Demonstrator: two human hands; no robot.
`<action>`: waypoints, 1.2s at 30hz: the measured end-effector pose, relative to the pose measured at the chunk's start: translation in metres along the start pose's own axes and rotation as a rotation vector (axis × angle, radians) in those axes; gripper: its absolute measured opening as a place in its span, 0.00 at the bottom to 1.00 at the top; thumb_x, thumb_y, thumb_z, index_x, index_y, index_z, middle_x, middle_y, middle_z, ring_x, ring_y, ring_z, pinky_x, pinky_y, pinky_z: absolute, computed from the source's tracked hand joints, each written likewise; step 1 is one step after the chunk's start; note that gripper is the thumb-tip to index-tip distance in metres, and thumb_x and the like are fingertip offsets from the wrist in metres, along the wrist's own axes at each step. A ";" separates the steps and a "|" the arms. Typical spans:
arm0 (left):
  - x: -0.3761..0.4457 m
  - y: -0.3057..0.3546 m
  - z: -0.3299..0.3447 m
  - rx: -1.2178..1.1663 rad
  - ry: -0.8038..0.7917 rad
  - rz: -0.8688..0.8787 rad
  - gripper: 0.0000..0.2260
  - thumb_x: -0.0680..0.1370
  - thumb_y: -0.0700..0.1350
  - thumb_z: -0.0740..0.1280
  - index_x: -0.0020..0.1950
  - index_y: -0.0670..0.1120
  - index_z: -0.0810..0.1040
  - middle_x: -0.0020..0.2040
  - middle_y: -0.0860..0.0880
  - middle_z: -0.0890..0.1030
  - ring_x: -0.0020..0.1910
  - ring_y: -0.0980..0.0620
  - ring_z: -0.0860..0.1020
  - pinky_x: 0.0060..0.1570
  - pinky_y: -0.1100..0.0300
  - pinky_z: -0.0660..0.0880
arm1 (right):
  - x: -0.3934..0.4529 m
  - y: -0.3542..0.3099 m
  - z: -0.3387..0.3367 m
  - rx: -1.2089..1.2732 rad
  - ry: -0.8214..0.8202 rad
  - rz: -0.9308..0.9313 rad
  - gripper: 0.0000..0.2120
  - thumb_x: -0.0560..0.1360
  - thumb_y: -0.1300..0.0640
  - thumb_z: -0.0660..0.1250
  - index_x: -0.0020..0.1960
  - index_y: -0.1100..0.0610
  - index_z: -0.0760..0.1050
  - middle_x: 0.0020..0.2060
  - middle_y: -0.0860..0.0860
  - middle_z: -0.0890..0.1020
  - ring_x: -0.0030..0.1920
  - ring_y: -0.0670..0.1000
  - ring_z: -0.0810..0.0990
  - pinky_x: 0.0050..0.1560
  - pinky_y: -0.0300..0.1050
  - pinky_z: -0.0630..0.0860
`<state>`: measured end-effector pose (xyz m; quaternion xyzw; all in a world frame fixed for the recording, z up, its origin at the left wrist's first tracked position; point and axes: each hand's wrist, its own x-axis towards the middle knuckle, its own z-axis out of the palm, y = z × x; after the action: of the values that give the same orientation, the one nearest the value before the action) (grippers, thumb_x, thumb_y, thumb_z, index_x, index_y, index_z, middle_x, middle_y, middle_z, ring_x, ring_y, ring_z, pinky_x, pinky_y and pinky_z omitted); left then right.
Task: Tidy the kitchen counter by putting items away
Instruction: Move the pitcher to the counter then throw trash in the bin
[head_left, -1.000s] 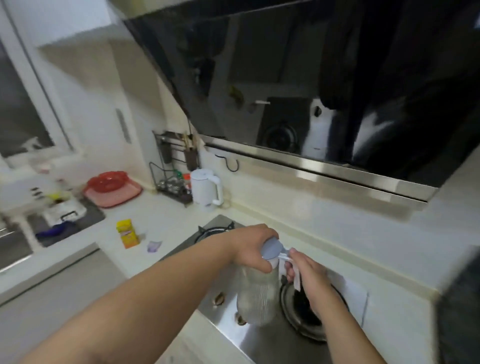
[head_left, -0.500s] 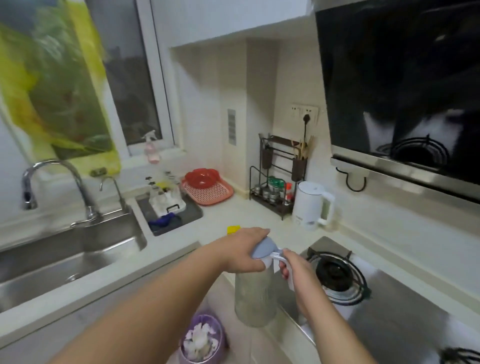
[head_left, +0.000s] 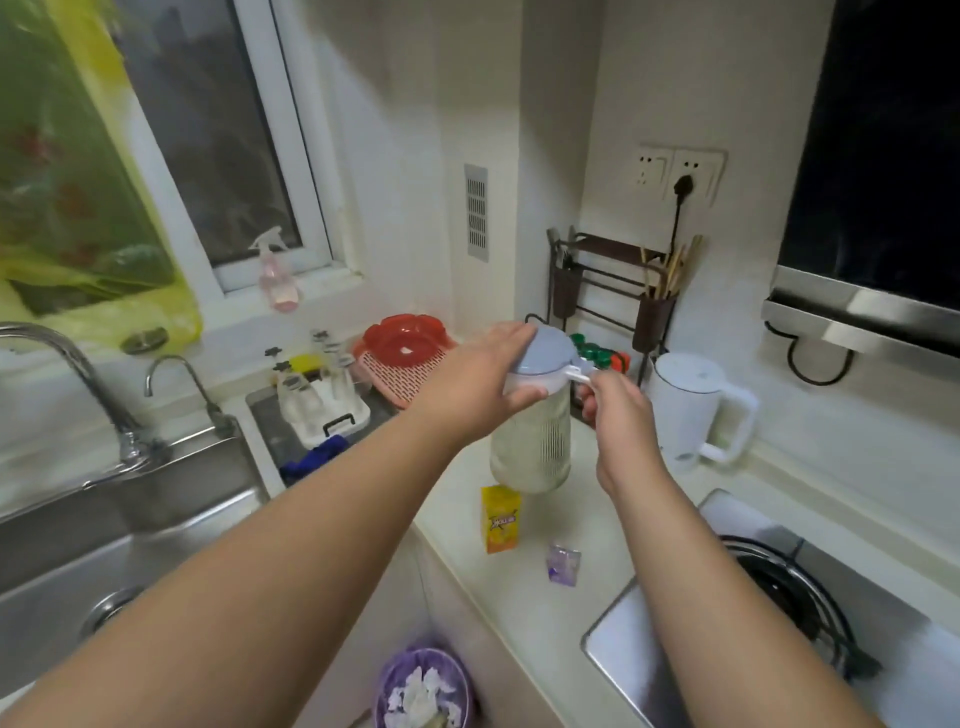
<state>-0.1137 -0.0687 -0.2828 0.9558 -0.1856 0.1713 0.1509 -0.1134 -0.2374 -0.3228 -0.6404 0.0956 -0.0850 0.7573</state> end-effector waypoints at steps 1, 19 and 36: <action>0.019 -0.012 0.008 0.006 0.001 -0.004 0.36 0.77 0.60 0.68 0.80 0.49 0.59 0.80 0.50 0.63 0.78 0.51 0.62 0.76 0.54 0.58 | 0.023 0.004 0.009 0.015 0.011 0.001 0.06 0.73 0.59 0.62 0.41 0.56 0.78 0.32 0.51 0.73 0.31 0.46 0.68 0.38 0.42 0.65; 0.219 -0.205 0.216 -0.122 -0.254 -0.066 0.32 0.82 0.45 0.62 0.82 0.45 0.50 0.82 0.46 0.51 0.81 0.45 0.48 0.76 0.57 0.43 | 0.299 0.158 0.107 0.010 0.158 0.204 0.09 0.77 0.63 0.61 0.40 0.57 0.76 0.35 0.52 0.74 0.37 0.48 0.71 0.39 0.44 0.66; 0.223 -0.231 0.259 -0.131 -0.273 -0.080 0.33 0.82 0.45 0.63 0.82 0.47 0.50 0.83 0.48 0.51 0.81 0.46 0.48 0.77 0.56 0.43 | 0.322 0.196 0.109 0.035 0.118 0.180 0.10 0.78 0.67 0.60 0.38 0.61 0.73 0.34 0.51 0.74 0.28 0.38 0.72 0.29 0.28 0.69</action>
<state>0.2446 -0.0229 -0.4808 0.9649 -0.1768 0.0210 0.1929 0.2269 -0.1816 -0.5103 -0.6096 0.1956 -0.0559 0.7662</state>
